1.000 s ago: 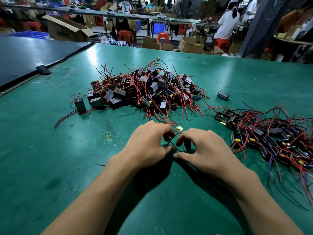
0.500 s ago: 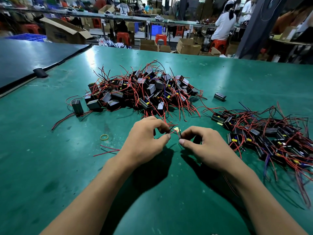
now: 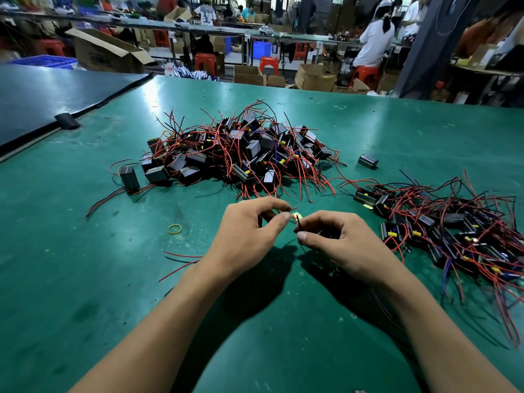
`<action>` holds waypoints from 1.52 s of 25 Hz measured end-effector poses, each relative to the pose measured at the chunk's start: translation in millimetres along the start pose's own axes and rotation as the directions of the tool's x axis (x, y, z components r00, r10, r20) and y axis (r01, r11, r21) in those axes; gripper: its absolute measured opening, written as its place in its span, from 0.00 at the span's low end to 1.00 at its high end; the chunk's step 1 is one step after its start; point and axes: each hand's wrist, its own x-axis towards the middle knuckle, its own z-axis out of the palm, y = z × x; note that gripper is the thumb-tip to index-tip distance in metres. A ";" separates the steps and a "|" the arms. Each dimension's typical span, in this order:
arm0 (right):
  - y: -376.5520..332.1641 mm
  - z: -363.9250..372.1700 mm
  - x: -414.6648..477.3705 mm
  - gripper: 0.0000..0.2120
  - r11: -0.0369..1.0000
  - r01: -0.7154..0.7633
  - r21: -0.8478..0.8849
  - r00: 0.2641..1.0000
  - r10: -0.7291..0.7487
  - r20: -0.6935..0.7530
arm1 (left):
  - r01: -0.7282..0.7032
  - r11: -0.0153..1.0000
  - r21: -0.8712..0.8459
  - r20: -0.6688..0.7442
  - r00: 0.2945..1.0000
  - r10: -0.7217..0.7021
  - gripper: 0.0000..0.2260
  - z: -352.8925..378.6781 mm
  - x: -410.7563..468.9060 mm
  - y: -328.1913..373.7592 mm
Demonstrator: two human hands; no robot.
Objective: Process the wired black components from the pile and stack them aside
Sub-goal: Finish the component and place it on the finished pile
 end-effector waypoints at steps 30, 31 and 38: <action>-4.0 13.2 -1.9 0.01 0.951 0.214 -0.226 0.963 -0.244 -0.117 | 0.260 0.965 -0.022 0.147 0.956 -0.254 0.06 -6.7 1.8 11.2; -3.4 13.9 -1.9 0.03 0.937 0.227 -0.265 0.956 -0.266 -0.122 | 0.251 0.968 0.000 0.151 0.957 -0.248 0.06 -6.7 2.0 10.3; 0.8 19.9 1.4 0.09 0.909 0.180 -0.376 0.948 -0.263 -0.182 | 0.346 0.911 -0.224 0.200 0.931 -0.305 0.08 -0.2 1.5 8.3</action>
